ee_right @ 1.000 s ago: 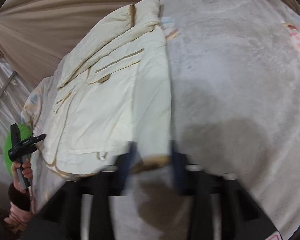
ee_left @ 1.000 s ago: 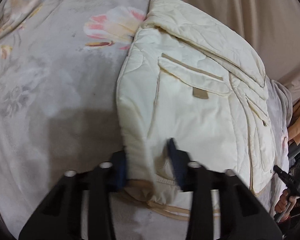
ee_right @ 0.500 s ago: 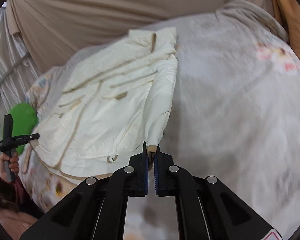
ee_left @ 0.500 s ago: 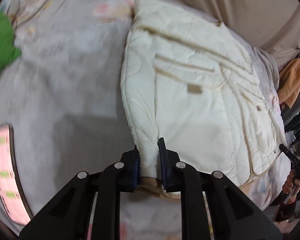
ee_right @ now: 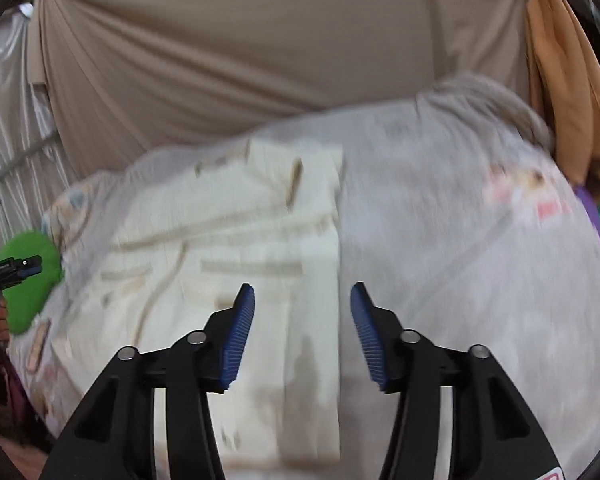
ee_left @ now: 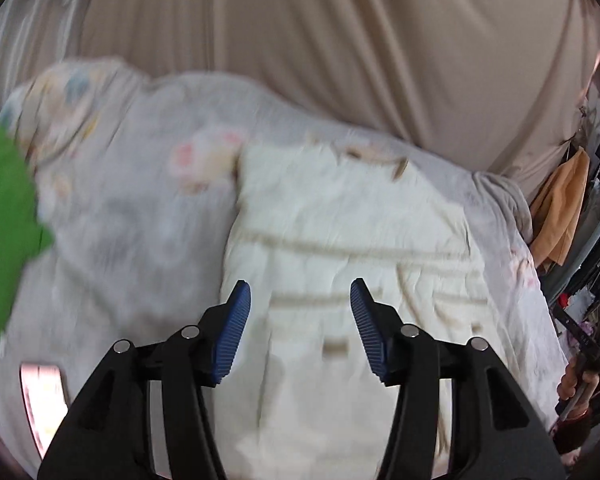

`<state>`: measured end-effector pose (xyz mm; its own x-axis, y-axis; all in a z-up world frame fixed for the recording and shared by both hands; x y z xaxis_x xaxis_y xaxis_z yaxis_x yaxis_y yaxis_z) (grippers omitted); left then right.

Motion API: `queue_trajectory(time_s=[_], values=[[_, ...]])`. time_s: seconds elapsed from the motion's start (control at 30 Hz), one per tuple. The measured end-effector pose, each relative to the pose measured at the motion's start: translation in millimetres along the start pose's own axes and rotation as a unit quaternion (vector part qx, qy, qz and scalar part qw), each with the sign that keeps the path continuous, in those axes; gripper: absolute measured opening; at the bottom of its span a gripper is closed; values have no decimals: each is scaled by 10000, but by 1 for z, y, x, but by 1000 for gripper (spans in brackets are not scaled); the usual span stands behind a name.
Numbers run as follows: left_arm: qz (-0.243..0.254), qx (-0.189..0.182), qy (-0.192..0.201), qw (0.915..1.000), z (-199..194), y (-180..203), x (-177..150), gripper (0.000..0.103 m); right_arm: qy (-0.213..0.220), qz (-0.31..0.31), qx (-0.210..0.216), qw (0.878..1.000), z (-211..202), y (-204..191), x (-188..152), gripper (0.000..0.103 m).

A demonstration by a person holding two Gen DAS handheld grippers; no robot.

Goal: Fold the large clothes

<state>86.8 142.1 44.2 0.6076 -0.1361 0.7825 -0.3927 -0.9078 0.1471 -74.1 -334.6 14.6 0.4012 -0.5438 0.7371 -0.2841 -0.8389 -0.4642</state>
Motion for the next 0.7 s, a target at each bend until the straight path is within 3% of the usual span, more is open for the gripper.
queue_trajectory(time_s=[0.17, 0.3, 0.4, 0.5, 0.57, 0.63, 0.7], values=[[-182, -42, 8, 9998, 95, 11, 61, 53, -30, 323, 182, 9993, 99, -12, 64, 59], [-313, 273, -51, 9991, 166, 6, 87, 53, -139, 853, -11, 9963, 182, -7, 93, 59], [-429, 457, -87, 9980, 211, -1, 98, 53, -377, 1146, -108, 9926, 235, 1, 101, 59], [-619, 590, -371, 9956, 250, -17, 95, 53, -990, 1596, -55, 9822, 283, 8, 89, 58], [-745, 672, -498, 9937, 266, -28, 89, 53, -1293, 1479, 174, 9803, 293, -8, 85, 5], [-725, 893, -488, 9922, 271, -39, 87, 52, -926, 1055, 489, 9889, 270, -34, 97, 5], [-595, 1094, -429, 9913, 271, -47, 87, 49, -101, 541, 1470, 9876, 215, -73, 119, 4]])
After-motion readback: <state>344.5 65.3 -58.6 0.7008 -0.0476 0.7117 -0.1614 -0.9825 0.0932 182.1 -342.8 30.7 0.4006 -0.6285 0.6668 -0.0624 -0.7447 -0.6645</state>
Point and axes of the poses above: each gripper's, at about its wrist camera, not at the fingertips, and z roughly the way its jaws point, y to its right, x to its top, the point moved 6 cm from there along z, roughly the way its jaws point, and after that the axes turned 9 degrees about z, right-handed, at the moved point
